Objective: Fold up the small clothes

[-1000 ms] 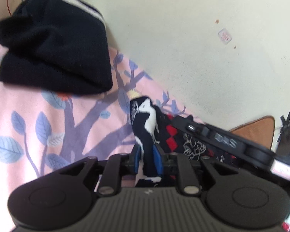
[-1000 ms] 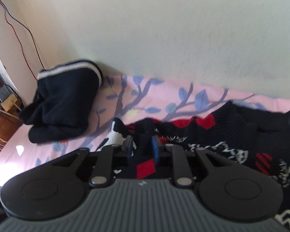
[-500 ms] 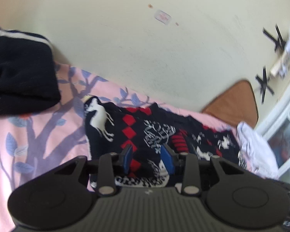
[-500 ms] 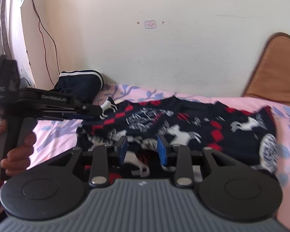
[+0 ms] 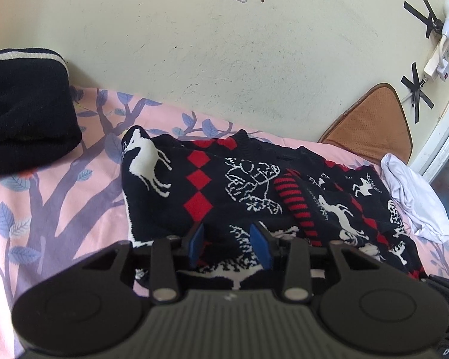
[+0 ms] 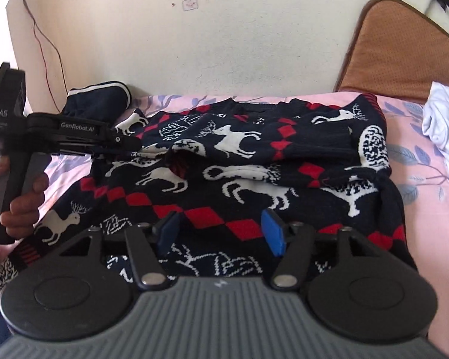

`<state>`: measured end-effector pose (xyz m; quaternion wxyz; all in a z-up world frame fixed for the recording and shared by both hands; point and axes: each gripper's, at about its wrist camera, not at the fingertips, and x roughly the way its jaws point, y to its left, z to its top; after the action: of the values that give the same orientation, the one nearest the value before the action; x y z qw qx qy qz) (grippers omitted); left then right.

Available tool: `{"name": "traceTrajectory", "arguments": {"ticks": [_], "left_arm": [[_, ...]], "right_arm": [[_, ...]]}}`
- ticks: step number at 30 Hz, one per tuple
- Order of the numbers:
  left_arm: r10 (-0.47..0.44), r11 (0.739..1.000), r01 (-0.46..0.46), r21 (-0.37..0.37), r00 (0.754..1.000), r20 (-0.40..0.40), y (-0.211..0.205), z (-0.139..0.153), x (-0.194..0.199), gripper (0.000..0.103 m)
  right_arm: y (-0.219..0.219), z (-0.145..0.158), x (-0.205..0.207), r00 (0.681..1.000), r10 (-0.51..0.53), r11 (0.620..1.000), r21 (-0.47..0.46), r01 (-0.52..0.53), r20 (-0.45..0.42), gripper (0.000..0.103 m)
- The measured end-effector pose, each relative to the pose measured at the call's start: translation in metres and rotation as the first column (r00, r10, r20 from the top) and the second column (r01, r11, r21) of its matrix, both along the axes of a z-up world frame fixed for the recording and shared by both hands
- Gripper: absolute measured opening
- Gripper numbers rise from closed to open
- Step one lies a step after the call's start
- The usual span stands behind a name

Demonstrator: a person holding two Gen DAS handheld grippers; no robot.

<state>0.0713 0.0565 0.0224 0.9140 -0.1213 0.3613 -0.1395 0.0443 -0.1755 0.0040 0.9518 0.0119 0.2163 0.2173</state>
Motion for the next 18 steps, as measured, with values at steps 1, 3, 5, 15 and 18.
{"name": "traceTrajectory", "arguments": {"ticks": [1, 3, 5, 15, 18], "left_arm": [[-0.002, 1.000, 0.002, 0.004, 1.000, 0.002, -0.0006, 0.0001, -0.0004, 0.037], [-0.008, 1.000, 0.008, 0.014, 1.000, 0.006, -0.0024, 0.0002, -0.0010, 0.040], [-0.015, 1.000, 0.015, 0.016, 1.000, 0.009, -0.0034, 0.0003, -0.0010, 0.043], [-0.032, 0.999, 0.032, 0.037, 0.999, 0.021, -0.0077, 0.0001, -0.0027, 0.050], [-0.034, 0.999, 0.033, 0.039, 0.999, 0.022, -0.0080, 0.0001, -0.0027, 0.050]], "right_arm": [[-0.0017, -0.0001, 0.0004, 1.000, 0.002, 1.000, 0.008, -0.002, -0.002, 0.066], [-0.0035, -0.0005, 0.0003, 1.000, 0.005, 1.000, 0.023, -0.005, -0.005, 0.066], [-0.0048, 0.0000, -0.0031, 1.000, 0.006, 1.000, 0.028, -0.006, -0.005, 0.066], [-0.0063, 0.0003, -0.0062, 1.000, 0.013, 0.998, 0.054, -0.013, -0.008, 0.071], [-0.0064, 0.0004, -0.0072, 1.000, 0.012, 0.998, 0.063, -0.011, -0.010, 0.072]]}}
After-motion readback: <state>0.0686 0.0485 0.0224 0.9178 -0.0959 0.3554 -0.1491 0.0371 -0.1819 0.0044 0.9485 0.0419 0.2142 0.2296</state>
